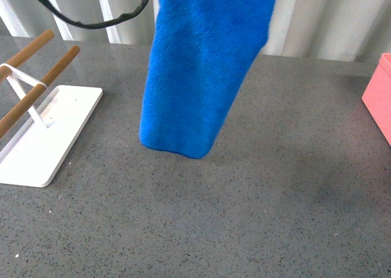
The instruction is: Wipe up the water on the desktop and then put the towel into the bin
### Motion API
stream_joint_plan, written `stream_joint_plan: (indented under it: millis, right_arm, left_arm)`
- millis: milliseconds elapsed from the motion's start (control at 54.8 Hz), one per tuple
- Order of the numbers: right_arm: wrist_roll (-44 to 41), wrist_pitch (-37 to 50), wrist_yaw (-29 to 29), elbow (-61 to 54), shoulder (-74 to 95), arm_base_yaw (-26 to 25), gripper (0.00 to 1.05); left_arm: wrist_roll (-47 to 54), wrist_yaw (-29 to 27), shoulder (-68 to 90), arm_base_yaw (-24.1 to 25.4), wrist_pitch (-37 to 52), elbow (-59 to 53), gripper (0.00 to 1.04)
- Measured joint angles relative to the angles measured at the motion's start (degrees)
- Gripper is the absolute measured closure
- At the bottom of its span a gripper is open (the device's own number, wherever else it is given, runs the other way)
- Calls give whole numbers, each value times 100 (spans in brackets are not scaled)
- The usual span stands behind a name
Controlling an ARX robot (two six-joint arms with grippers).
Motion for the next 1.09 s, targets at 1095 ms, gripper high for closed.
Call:
stream_joint_plan:
  millis: [1095]
  right_arm:
    - [-1049,3025,-2524,1244,5969,1036,7]
  left_arm:
    - [-879,-516,221,-494,332,348,99]
